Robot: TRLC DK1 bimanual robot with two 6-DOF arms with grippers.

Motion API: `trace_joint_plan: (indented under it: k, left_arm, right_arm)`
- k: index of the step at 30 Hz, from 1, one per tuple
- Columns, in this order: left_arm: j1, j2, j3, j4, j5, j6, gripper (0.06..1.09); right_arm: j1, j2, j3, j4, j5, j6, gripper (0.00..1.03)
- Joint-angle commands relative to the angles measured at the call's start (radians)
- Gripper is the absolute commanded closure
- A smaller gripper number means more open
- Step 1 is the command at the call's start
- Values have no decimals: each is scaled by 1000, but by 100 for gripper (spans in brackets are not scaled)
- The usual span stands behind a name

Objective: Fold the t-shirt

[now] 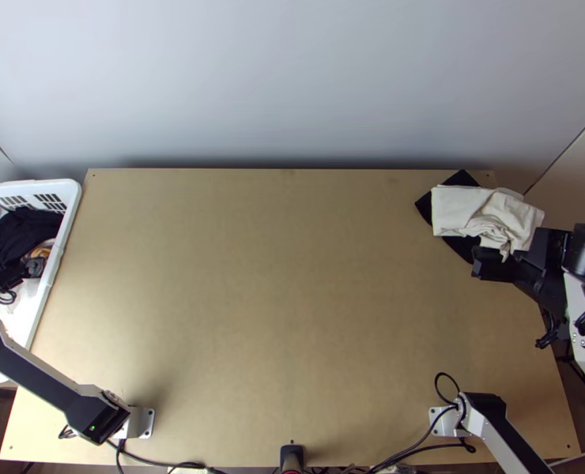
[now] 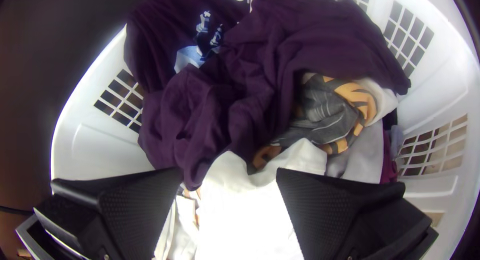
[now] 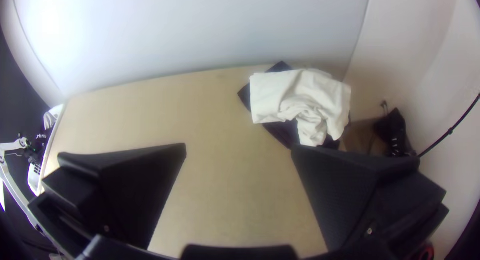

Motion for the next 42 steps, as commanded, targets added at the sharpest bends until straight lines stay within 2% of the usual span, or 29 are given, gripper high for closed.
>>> trace_joint_plan:
  k: [1,5,8,13,18,21,25,38,42]
  left_arm:
    - [4,67,49,-7,-30,3,18]
    - [3,73,52,-10,-31,1,25]
    - [3,73,52,-10,-30,3,38]
    - [3,78,52,-8,-4,3,68]
    - [3,72,51,-13,-1,3,91]
    - [1,58,48,-17,-2,-2,100]
    - [1,35,37,-22,-2,-5,105]
    - [-28,-92,35,-113,2,-66,105]
    - [-39,-185,58,-146,76,-101,105]
  right_arm:
    - [-13,2,-2,-8,2,-1,5]
    - [-18,2,-3,-12,2,-1,5]
    - [-24,2,-3,-12,2,-1,5]
    - [-27,2,-3,-17,2,-1,5]
    - [-27,0,-3,-20,2,-1,5]
    - [-27,0,-3,-20,2,-1,5]
    - [-27,0,-11,-20,2,-1,5]
    - [-25,-6,-25,-19,1,-1,5]
    - [-24,-6,-28,-19,1,-1,5]
